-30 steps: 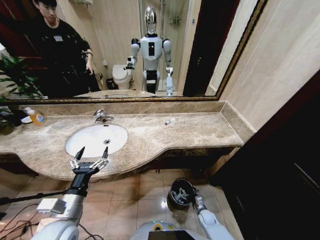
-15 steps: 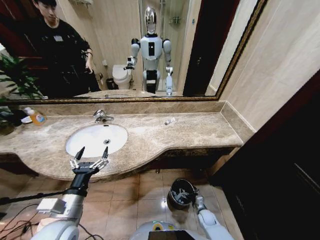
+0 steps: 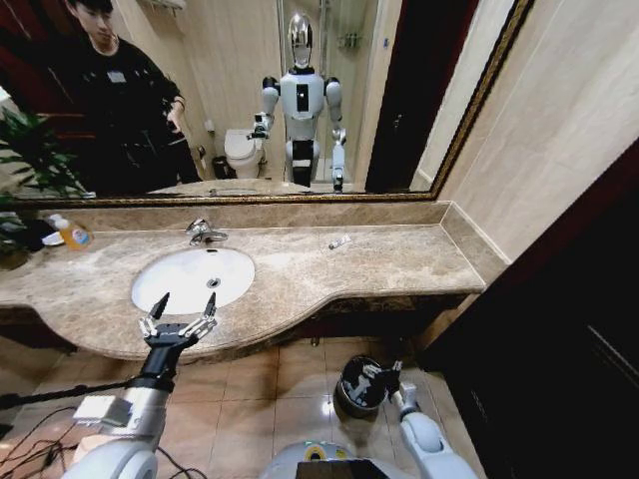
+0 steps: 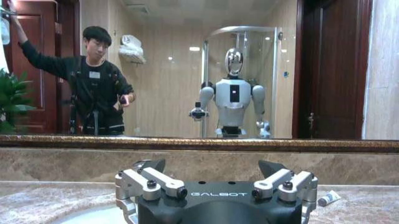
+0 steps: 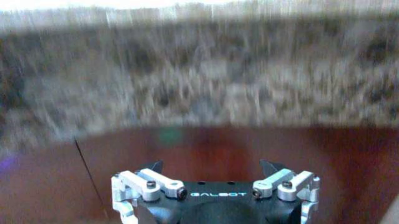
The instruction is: Pick up the trash from the sink and place it in the trash bin.
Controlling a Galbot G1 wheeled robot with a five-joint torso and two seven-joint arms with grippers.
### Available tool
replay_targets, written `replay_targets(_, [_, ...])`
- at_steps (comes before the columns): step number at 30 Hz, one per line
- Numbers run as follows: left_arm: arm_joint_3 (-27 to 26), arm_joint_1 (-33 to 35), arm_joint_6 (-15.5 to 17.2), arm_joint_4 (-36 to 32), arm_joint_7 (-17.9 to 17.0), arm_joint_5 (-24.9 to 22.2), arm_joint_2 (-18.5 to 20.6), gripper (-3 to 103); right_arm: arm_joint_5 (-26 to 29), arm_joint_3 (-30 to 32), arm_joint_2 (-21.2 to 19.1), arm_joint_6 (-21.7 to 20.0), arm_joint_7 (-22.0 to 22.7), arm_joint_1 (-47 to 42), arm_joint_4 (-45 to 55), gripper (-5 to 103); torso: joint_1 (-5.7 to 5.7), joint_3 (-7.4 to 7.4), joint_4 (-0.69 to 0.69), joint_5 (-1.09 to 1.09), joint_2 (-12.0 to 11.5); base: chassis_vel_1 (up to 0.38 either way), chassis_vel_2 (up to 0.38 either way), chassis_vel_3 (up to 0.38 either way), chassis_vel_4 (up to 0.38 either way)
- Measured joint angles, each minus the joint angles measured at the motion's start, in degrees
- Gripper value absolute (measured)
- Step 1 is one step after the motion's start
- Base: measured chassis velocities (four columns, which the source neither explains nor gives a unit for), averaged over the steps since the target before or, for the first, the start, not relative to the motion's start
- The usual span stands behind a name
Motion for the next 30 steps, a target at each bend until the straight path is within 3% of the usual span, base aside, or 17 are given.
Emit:
replay_targets(9, [0.0, 0.0, 0.0, 0.0, 0.0, 0.0, 0.0, 100, 0.79, 0.16, -1.59, -3.79, 3.17, -0.59, 14.36, 100, 0.0, 0.0, 0.0, 0.01, 0.01, 0.0, 0.0, 0.0, 0.0])
replay_targets(14, [0.0, 0.0, 0.0, 0.0, 0.0, 0.0, 0.0, 100, 1.23, -0.71, -2.53, -9.32, 3.57, 3.39, 20.36, 100, 0.0, 0.0, 0.0, 0.0, 0.01, 0.0, 0.0, 0.0, 0.0])
replay_targets(22, [0.0, 0.0, 0.0, 0.0, 0.0, 0.0, 0.0, 100, 1.09, -3.8, -3.57, -13.16, 3.35, 12.46, 16.41, 100, 0.0, 0.0, 0.0, 0.02, 0.0, 0.0, 0.0, 0.0, 0.0])
replay_targets(30, [0.0, 0.0, 0.0, 0.0, 0.0, 0.0, 0.0, 100, 3.12, -9.1, -4.93, -16.45, 7.24, 25.62, 6.94, 100, 0.01, 0.01, 0.0, 0.0, 0.0, 0.0, 0.0, 0.0, 0.0])
